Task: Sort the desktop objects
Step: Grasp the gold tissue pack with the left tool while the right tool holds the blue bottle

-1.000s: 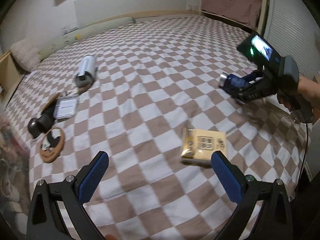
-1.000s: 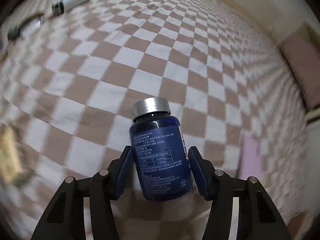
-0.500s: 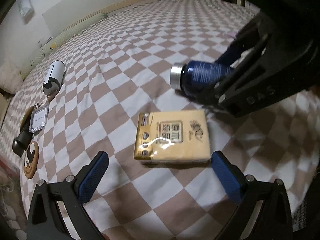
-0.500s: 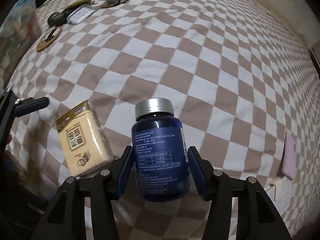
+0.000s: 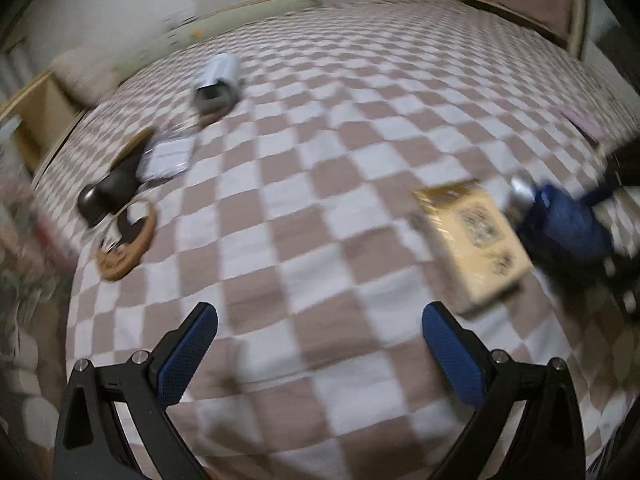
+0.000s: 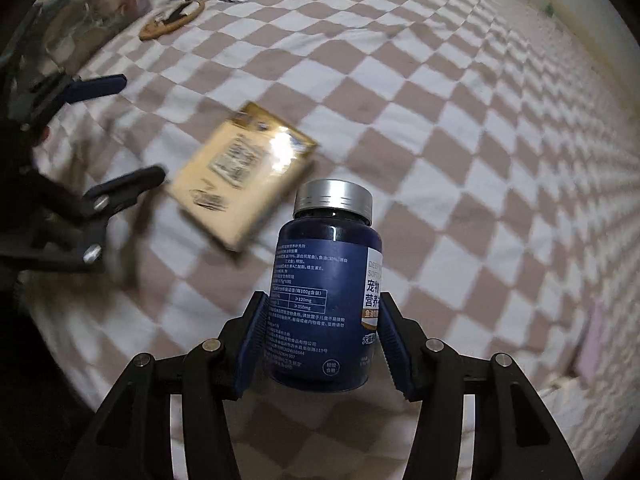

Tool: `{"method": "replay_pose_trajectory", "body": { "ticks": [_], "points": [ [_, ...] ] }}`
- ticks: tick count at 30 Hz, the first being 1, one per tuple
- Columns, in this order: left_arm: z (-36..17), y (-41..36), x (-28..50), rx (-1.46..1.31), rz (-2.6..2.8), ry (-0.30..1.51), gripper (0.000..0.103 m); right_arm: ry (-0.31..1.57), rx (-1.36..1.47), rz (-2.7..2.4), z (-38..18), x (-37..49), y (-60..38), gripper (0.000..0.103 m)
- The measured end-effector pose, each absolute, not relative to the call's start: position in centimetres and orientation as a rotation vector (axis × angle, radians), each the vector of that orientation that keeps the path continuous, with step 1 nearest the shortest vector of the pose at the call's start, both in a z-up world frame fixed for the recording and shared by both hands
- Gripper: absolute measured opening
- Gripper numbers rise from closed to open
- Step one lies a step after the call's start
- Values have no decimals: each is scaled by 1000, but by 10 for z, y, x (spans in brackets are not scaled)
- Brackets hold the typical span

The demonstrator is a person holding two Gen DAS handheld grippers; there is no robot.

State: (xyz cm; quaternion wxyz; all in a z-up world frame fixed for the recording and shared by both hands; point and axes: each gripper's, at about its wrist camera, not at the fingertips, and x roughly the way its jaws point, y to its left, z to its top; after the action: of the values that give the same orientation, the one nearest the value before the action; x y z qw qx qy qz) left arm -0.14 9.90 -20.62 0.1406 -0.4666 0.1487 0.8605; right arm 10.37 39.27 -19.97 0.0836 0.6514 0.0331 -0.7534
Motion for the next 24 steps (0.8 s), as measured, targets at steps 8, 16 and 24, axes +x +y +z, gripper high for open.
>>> {"method": "replay_pose_trajectory", "body": {
  "ticks": [8, 16, 24],
  "points": [
    [-202, 101, 3, -1343, 2400, 322, 103, 90, 1904, -2163, -205, 93, 353, 55],
    [-206, 139, 12, -1323, 2316, 378, 103, 54, 1902, -2215, -196, 115, 365, 54],
    [-217, 159, 4, -1376, 2334, 414, 102, 70, 1864, -2328, -190, 102, 366, 54]
  ]
}}
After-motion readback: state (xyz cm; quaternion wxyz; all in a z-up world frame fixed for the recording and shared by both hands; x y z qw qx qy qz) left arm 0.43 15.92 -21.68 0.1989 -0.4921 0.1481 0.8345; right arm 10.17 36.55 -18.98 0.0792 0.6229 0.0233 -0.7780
